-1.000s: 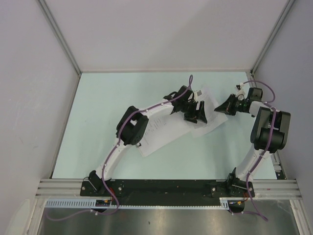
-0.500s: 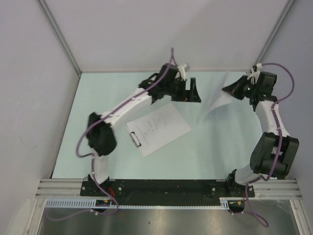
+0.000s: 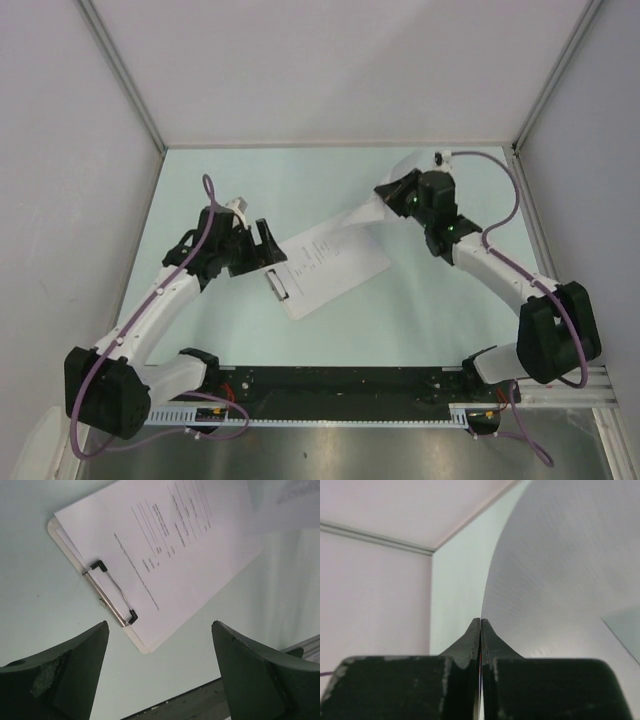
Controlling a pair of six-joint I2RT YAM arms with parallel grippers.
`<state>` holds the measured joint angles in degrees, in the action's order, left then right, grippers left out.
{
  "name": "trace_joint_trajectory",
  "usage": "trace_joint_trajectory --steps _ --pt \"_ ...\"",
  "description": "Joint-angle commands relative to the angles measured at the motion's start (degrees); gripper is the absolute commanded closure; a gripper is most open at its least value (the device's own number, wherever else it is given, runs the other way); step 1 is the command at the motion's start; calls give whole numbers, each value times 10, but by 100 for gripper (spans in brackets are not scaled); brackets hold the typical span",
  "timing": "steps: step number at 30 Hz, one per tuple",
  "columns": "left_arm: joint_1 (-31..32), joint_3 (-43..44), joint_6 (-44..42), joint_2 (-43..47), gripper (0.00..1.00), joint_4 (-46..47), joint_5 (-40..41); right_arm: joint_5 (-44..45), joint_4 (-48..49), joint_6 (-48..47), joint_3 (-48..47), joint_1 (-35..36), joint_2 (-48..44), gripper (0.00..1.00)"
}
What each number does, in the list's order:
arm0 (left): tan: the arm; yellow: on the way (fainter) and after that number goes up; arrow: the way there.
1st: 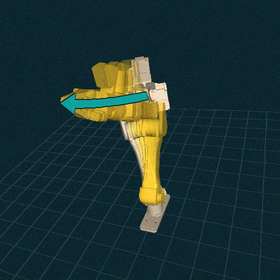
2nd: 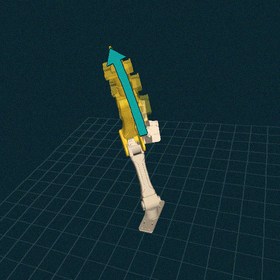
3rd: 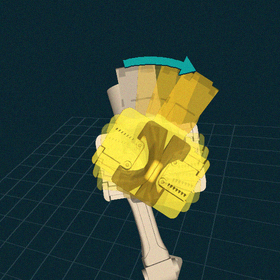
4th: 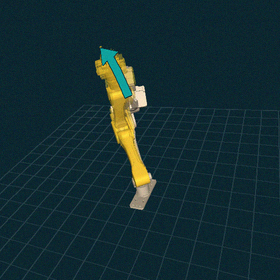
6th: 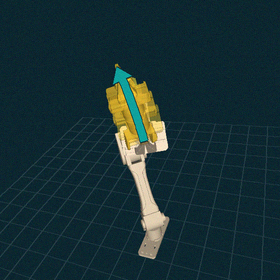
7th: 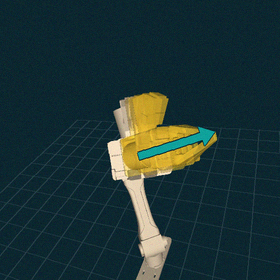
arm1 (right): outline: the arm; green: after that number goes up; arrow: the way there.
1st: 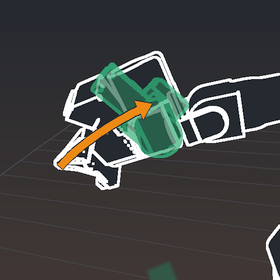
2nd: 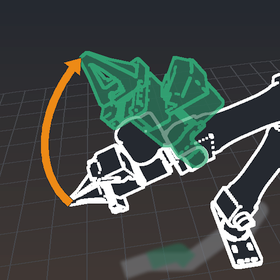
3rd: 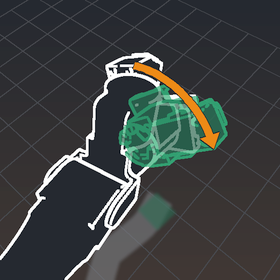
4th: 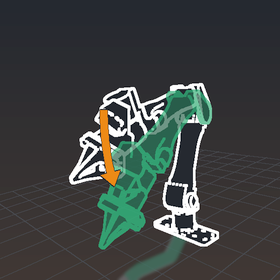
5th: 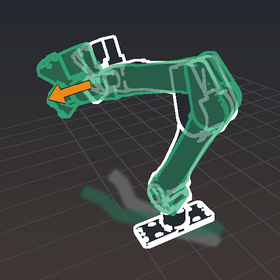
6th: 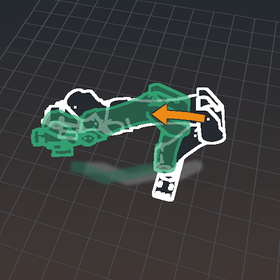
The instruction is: Put the files into the folder
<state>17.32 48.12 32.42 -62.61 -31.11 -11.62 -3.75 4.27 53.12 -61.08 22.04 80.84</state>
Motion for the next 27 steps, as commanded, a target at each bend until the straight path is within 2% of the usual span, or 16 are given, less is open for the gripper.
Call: trace_joint_trajectory --steps 1,3,6,7,8,11,15,22,25,27 --pt "-3 9 -2 39 11 66 -58 179 126 62 119 63 -22 100" --pt "-3 13 18 36 13 82 -55 220 172 70 180 114 -33 100" --pt "-2 13 50 3 14 167 -77 316 168 82 224 182 -51 100" --pt "0 19 55 -14 14 175 -97 343 163 88 248 229 -55 100" --pt "4 26 59 -65 15 184 -105 371 128 131 255 250 -60 100" --pt "39 79 49 -181 16 203 -118 436 103 167 282 314 -67 100" --pt "112 130 35 -308 20 200 -118 446 36 232 292 350 -70 100" --pt "170 136 59 -366 21 249 -95 443 -8 218 338 346 -133 100" --pt "176 149 62 -397 21 242 -90 384 58 183 364 348 -115 100" --pt "176 143 62 -407 21 242 -71 343 105 148 366 340 -97 97"
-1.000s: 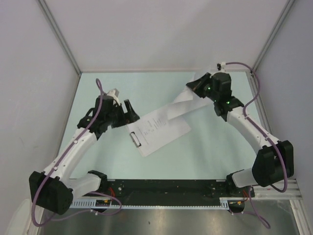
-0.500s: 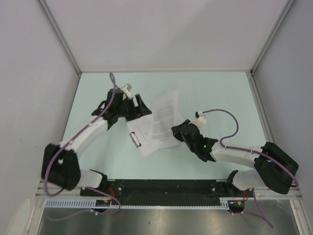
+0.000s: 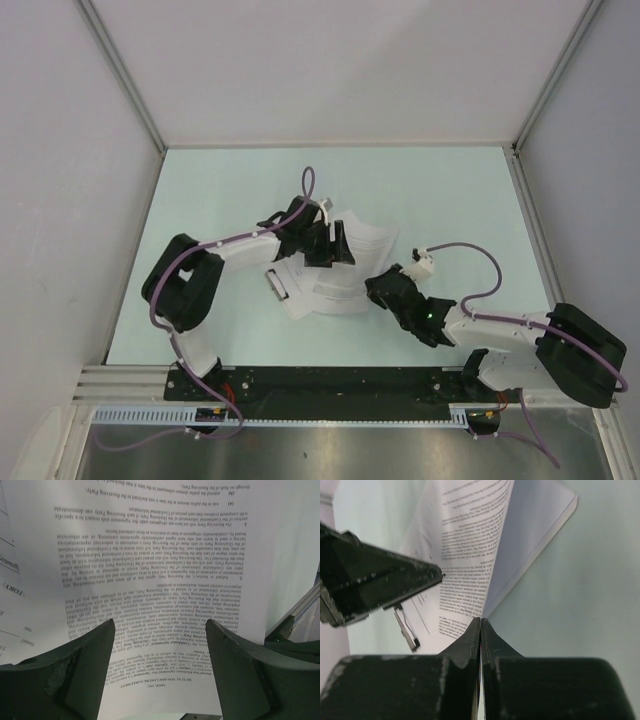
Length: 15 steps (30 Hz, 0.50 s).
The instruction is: Put the files into the folder
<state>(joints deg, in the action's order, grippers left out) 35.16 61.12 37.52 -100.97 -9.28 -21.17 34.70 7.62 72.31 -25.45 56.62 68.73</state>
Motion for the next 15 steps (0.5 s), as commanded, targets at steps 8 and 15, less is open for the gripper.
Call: trace_joint_trajectory --steps 8,15 --pt "-3 -34 -15 -66 35 45 36 -284 126 -164 12 -84 59 68" --pt "-4 -64 -37 -64 40 52 28 -609 238 -245 8 -256 135 42"
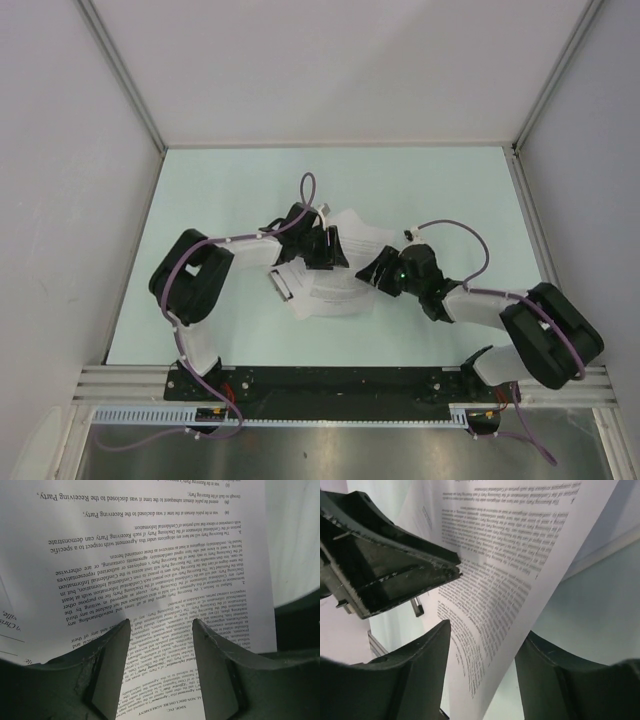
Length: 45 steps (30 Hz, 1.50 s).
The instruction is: Put the files into the folder
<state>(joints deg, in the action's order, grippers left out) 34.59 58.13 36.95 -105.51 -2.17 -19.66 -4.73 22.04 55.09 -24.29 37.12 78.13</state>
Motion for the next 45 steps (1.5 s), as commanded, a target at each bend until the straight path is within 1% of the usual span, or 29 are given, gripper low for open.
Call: trace_joint_trajectory --steps 1,2,3,7,10,12,13,14,15,16,17,19,20,21,23,24,26,27,28,30,32,34,35,37,38,39,40,41,45 --pt "3 -37 -34 -18 40 -20 17 -234 96 -78 -21 -89 55 40" --pt "3 -37 -37 -15 40 -22 18 -254 75 -99 -37 -100 69 36" --pt "3 -37 -39 -15 40 -24 19 -291 59 -108 -53 -111 104 35" --pt "3 -36 -46 -10 40 -33 21 -344 33 -121 -91 -160 151 33" --pt "3 -29 -57 -7 40 -42 24 -358 0 -149 -109 -175 164 40" --pt "2 -26 -65 -2 40 -49 25 -367 -10 -159 -116 -190 165 60" --pt "3 -19 -68 7 39 -58 26 -375 -10 -167 -120 -194 171 68" --pt "3 -17 -73 13 38 -62 23 -385 -13 -170 -126 -200 176 83" --pt "2 -12 -76 20 36 -75 23 -403 -19 -172 -141 -202 182 93" --pt "2 1 -79 45 34 -85 22 -407 -22 -171 -146 -203 185 100" --pt "3 8 -86 60 28 -97 25 -407 -27 -168 -150 -205 179 100" --pt "3 38 -91 112 21 -152 43 -390 -37 -151 -153 -205 149 100" --pt "2 48 -93 129 15 -174 72 -362 -38 -141 -153 -207 137 100" --pt "-2 58 -92 149 13 -211 90 -342 -39 -127 -153 -209 126 100" --pt "-14 54 -73 206 6 -238 108 -291 -12 -76 -153 -207 101 100" --pt "-30 40 -65 224 6 -257 115 -276 2 -55 -153 -205 99 100" --pt "-50 18 -24 274 6 -277 131 -251 69 16 -153 -207 110 100" --pt "-74 6 -8 289 6 -297 145 -242 94 40 -153 -207 115 100" --pt "-86 -23 6 307 7 -306 153 -229 135 66 -153 -211 122 100" --pt "-115 -57 54 346 7 -310 163 -179 172 117 -154 -210 147 100" --pt "-130 -105 99 360 7 -303 167 -129 231 140 -155 -196 170 100" --pt "-138 -132 117 355 7 -279 168 -84 258 157 -154 -175 195 100" --pt "-138 -136 131 343 8 -274 169 -30 262 150 -151 -147 198 100" --pt "-139 -124 131 296 8 -276 169 19 265 125 -144 -114 201 100" --pt "-139 -119 129 279 9 -281 172 77 271 116 -127 -81 200 100" --pt "-139 -108 128 263 11 -283 175 103 280 109 -117 -65 200 100" --pt "-139 -104 124 237 13 -278 179 135 317 90 -103 -49 198 100" --pt "-139 -104 124 229 14 -272 184 201 335 81 -88 -12 198 100" --pt "-139 -107 139 207 17 -254 195 272 349 49 -61 32 202 100"
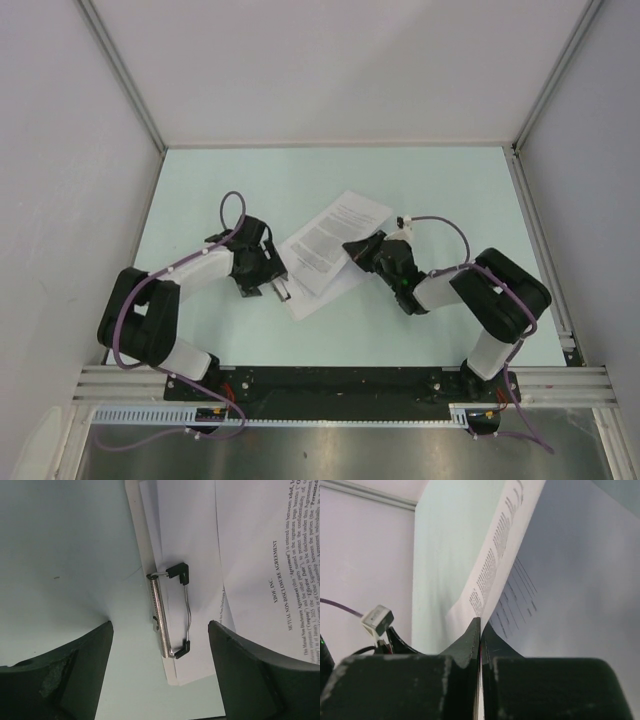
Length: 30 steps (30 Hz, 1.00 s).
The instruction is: Put the files into the folder
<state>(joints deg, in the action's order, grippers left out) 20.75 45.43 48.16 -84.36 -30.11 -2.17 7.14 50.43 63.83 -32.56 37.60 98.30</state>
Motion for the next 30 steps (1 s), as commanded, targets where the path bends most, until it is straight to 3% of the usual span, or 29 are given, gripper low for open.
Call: trace_joint_trajectory --steps 1,12,30 --pt "-1 21 33 -9 20 25 20 160 65 -38 27 32 -1 100" --pt "30 43 76 -52 34 -6 66 274 -73 -21 44 82 -53 100" --pt "88 68 138 -107 47 -73 161 235 -77 18 44 70 -28 100"
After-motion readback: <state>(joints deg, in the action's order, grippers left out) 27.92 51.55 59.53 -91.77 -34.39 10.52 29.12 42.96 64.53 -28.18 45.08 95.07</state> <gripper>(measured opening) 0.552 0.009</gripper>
